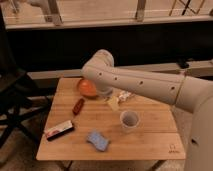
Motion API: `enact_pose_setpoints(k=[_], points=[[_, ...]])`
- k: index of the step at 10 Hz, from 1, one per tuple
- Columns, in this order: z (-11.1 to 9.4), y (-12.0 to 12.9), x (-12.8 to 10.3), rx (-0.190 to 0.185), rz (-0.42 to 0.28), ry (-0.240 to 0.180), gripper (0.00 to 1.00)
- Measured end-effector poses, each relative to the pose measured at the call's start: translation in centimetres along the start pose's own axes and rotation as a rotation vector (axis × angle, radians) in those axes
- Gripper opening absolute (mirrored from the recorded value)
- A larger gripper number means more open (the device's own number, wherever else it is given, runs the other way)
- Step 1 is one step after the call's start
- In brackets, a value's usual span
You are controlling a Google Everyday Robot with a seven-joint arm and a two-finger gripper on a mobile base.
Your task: Place the pepper in the ceramic cup
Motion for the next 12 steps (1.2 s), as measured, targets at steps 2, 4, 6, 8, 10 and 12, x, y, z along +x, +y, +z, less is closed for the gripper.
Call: enact_pose_setpoints(k=[2, 4, 6, 8, 10, 12], points=[[-0.2, -1.1, -1.6, 0.006, -0.069, 0.005, 0.8], [-0.1, -1.4, -1.6, 0.009, -0.1, 0.009, 0.8], [-0.1, -2.1, -2.3, 0.017, -0.128, 0.009, 0.8], [0.0, -2.7, -2.9, 0.023, -0.161, 0.01, 0.8], [0.0, -3.5, -3.9, 0.029, -0.204, 0.011, 0.8], [0.2, -4.1, -4.4, 0.032, -0.234, 0.013, 0.8]])
